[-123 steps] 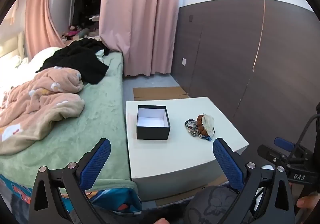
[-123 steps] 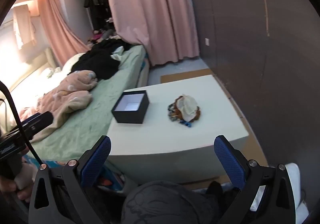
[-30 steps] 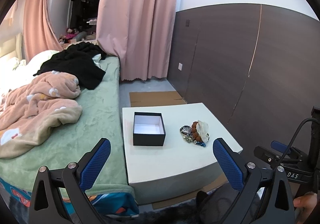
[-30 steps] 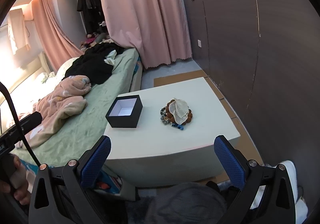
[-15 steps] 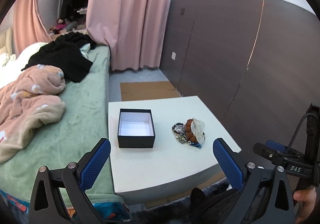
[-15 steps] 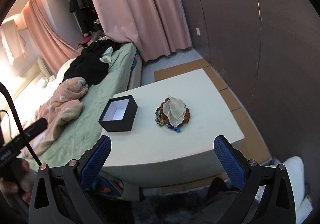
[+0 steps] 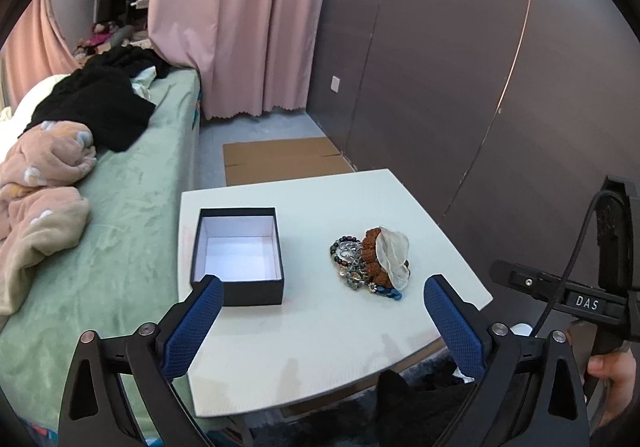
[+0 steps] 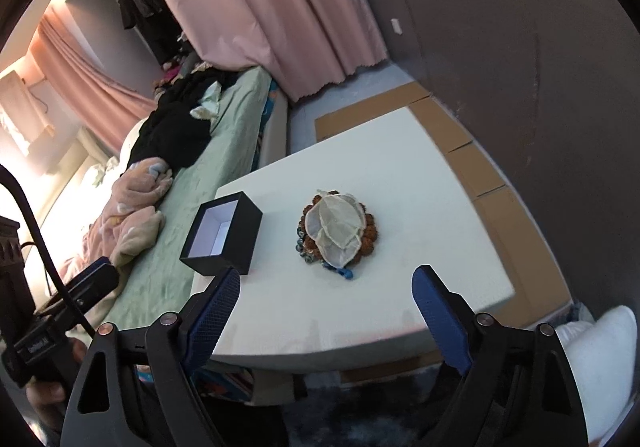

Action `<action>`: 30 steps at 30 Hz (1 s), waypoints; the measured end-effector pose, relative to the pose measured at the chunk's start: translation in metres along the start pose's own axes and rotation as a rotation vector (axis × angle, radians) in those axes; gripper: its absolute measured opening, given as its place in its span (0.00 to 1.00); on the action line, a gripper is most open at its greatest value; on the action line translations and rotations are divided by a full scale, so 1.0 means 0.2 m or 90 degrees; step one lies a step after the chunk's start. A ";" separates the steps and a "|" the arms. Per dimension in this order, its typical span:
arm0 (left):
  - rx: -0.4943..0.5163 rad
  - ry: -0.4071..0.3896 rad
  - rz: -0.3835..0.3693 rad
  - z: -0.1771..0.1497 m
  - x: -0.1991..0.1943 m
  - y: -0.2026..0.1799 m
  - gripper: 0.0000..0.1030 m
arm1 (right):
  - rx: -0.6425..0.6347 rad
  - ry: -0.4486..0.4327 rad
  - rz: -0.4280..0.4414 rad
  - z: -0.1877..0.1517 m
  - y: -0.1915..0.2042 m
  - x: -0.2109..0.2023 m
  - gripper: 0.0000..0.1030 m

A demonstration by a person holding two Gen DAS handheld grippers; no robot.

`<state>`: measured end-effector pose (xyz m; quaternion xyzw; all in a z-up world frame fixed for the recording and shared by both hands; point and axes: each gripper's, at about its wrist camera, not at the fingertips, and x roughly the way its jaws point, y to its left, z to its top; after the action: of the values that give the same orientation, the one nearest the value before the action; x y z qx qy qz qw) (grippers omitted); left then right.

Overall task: Organize jewelry
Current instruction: 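Grasp the white cloth with the right tool while the left tool approaches the jewelry pile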

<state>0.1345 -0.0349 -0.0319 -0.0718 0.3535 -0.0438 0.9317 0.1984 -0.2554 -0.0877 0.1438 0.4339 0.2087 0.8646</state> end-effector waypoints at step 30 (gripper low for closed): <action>-0.038 0.046 -0.035 0.37 0.66 0.15 0.87 | 0.042 0.213 0.043 0.25 -0.14 0.83 0.07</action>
<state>0.2839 -0.0157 -0.0681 -0.1079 0.3856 -0.0616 0.9143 0.3338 -0.2024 -0.1852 0.1497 0.5736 0.2440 0.7675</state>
